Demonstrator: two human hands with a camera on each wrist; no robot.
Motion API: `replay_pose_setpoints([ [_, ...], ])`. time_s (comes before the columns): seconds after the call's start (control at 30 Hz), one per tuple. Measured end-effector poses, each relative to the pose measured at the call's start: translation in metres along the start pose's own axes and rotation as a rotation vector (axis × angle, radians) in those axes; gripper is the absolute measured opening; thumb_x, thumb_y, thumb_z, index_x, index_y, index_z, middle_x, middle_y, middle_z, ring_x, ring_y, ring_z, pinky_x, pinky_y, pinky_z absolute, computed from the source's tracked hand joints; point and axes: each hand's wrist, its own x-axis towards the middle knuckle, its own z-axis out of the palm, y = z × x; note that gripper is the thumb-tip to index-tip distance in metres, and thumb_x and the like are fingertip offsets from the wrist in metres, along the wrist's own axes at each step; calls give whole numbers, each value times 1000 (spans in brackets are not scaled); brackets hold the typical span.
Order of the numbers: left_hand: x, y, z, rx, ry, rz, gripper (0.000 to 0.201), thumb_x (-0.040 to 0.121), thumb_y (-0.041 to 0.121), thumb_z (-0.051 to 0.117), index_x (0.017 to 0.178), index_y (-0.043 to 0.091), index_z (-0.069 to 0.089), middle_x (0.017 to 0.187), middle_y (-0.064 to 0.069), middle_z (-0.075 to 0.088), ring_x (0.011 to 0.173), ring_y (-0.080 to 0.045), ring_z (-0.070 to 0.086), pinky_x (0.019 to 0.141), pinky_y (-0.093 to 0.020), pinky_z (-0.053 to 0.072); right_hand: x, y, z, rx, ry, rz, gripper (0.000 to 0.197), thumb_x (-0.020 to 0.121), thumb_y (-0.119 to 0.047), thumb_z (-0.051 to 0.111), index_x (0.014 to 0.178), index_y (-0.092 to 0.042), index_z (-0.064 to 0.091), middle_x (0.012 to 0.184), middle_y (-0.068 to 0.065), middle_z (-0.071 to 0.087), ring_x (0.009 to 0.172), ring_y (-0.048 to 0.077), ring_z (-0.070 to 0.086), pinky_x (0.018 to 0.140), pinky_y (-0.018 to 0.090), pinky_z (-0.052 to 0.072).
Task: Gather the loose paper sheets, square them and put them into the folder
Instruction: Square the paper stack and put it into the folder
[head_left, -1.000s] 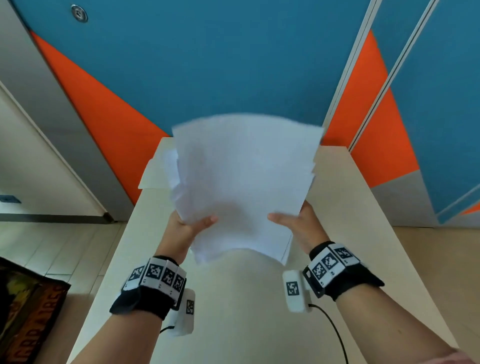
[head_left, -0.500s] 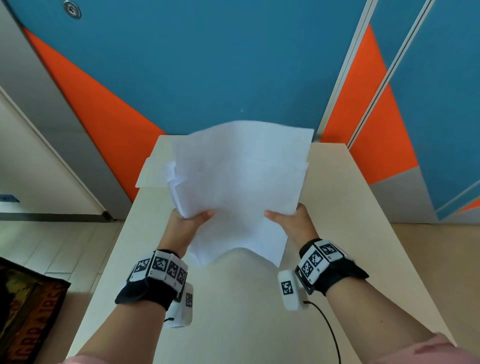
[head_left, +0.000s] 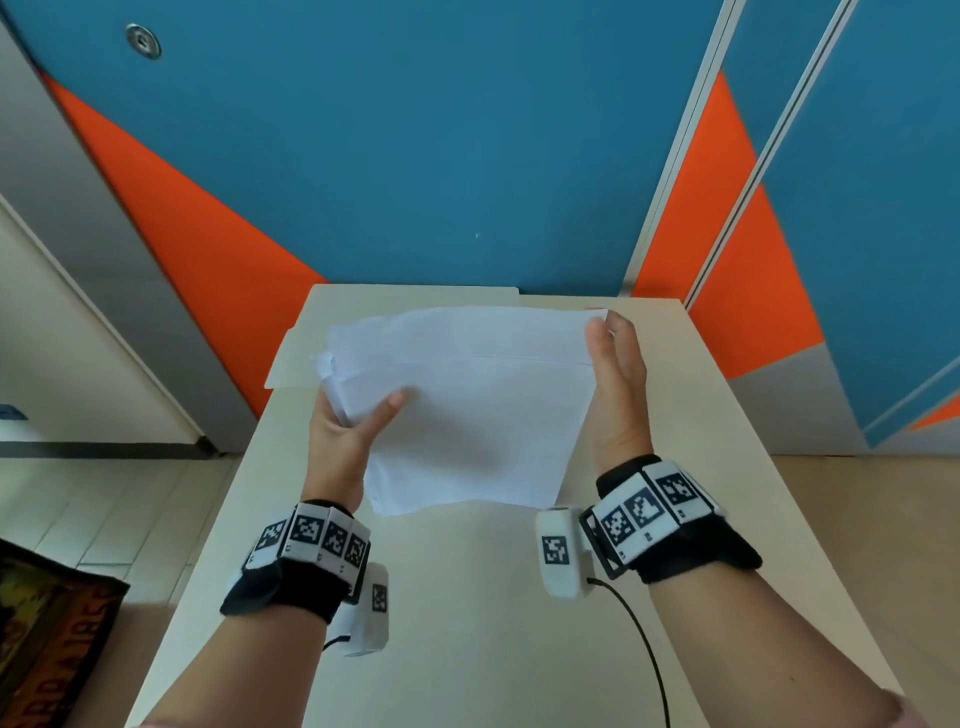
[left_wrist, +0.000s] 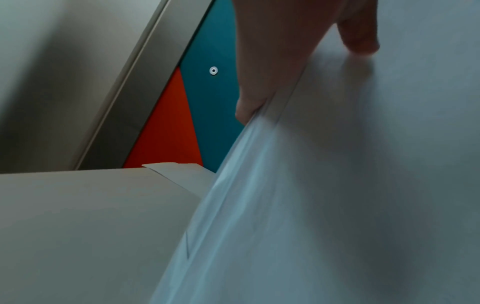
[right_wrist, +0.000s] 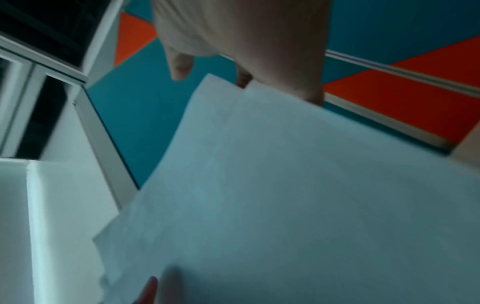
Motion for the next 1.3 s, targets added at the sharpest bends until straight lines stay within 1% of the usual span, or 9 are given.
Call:
replay_pose_setpoints([
  [0.23,4,6,5,-7,37,61,49,72,5,75,114,18,54,113,-8,67,104,-23,66,84,-34,55,20,-6,24,11,215,-44,42,84,-36,60,58,-18,32,61,-2,32,63,14,31,64,27,30],
  [0.37,3,5,3,-12,26,81,45,66,16,79,103,21,54,105,-2,68,99,-18,68,81,-30,56,22,12,18,-65,268,-3,23,80,-11,58,66,-23,44,66,-6,42,69,16,41,69,29,37],
  [0.5,-1,8,12,-14,61,104,16,83,30,62,89,35,48,93,15,57,78,14,61,72,-7,47,12,22,8,-82,95,-1,11,85,-35,60,84,-27,52,77,3,50,74,17,49,73,35,43],
  [0.63,3,16,18,-48,179,140,32,77,61,44,81,30,52,90,2,49,89,-14,48,87,-33,40,5,26,-5,-61,-52,69,30,67,-43,73,93,-38,57,115,9,61,113,32,56,100,46,45],
  [0.83,10,21,34,-28,370,178,24,87,27,57,67,22,44,68,7,34,49,7,39,53,-4,31,8,24,8,30,133,70,18,76,-35,68,66,-25,57,71,-4,55,74,14,52,75,29,43],
  [0.93,12,15,26,-4,363,183,22,87,26,56,67,27,47,69,7,40,62,-2,42,66,-19,35,12,25,11,32,184,36,10,83,-12,62,76,-17,57,69,-7,53,62,0,49,66,17,41],
  [1.1,8,11,17,183,111,189,38,74,29,71,103,28,46,97,17,46,85,14,46,74,0,39,9,33,-1,-25,-15,63,21,76,-39,68,92,-34,56,109,0,60,107,13,55,97,30,43],
  [1.2,11,1,-4,147,-29,19,68,59,22,79,118,16,45,109,0,60,101,-15,62,88,-32,53,10,40,-14,-50,-230,166,49,65,-20,78,104,-37,54,112,1,60,104,15,59,91,33,50],
  [1.3,7,-8,-8,179,-32,-39,29,76,6,70,102,15,60,94,-2,72,86,-17,70,84,-48,53,8,42,-18,-163,-219,185,34,75,-2,73,107,-9,64,94,4,69,81,14,67,76,32,52],
])
